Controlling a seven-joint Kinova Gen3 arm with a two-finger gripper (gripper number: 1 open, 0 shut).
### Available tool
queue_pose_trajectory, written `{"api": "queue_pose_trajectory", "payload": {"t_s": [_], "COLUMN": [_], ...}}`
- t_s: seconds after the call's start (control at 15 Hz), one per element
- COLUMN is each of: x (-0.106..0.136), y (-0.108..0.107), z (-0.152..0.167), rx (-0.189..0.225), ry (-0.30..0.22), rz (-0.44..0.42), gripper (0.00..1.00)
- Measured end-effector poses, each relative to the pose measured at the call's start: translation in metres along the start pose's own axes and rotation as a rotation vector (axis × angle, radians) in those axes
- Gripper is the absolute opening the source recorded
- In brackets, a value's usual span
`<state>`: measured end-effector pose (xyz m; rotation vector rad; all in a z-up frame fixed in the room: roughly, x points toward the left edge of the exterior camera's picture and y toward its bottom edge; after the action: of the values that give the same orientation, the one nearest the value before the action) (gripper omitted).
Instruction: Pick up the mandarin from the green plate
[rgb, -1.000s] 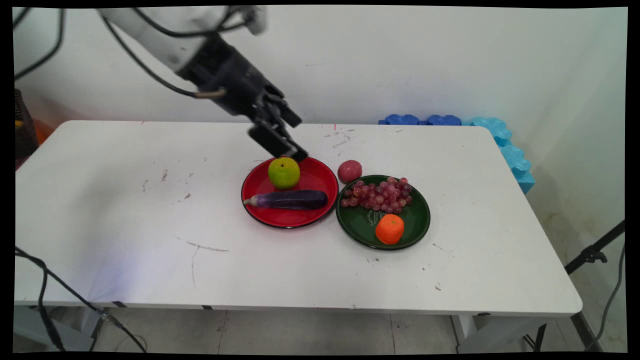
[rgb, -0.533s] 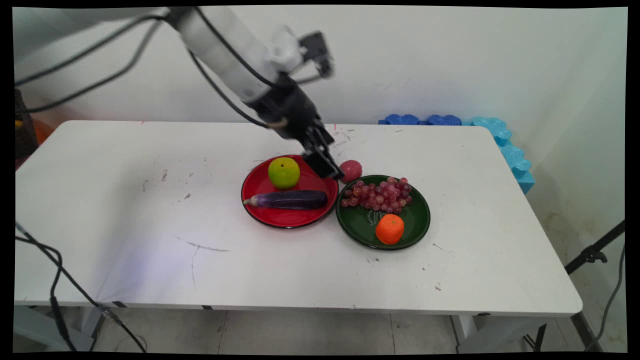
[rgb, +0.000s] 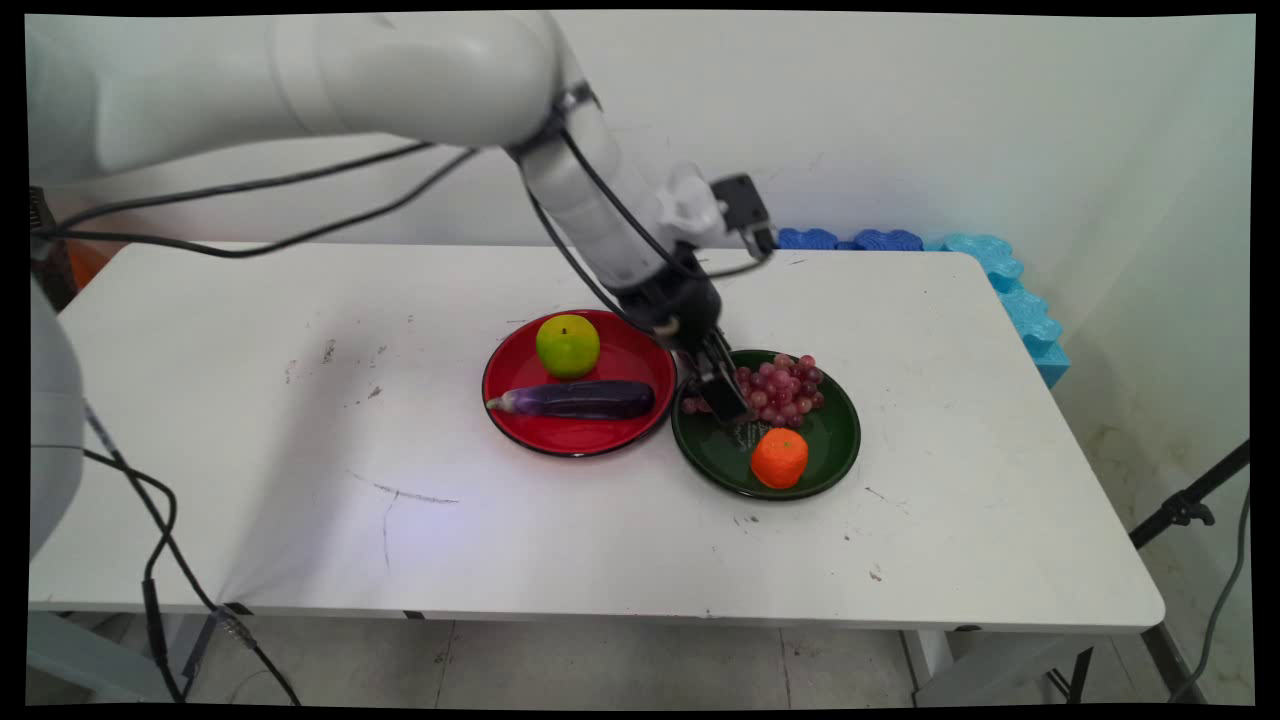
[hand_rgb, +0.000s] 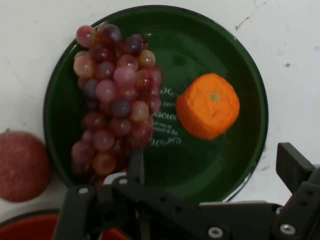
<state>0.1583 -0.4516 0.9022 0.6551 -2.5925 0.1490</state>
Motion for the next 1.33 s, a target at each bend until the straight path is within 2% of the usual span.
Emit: {"api": "queue_pose_trajectory", "payload": {"t_s": [0.33,0.67,1.2,1.27,1.33], "x": [0.012,0.016,0.018,0.018,0.019], "y": [0.009,0.017,0.023,0.024,0.025], "z": [0.046,0.080,0.113,0.115,0.118], "rx": [-0.014,-0.001,0.017,0.017,0.017], "ry": [-0.021,-0.028,-0.017,-0.015,-0.013], "rz": [0.002,-0.002,-0.013,-0.011,-0.008], "gripper": [1.00,1.00,1.00,0.00,0.00]}}
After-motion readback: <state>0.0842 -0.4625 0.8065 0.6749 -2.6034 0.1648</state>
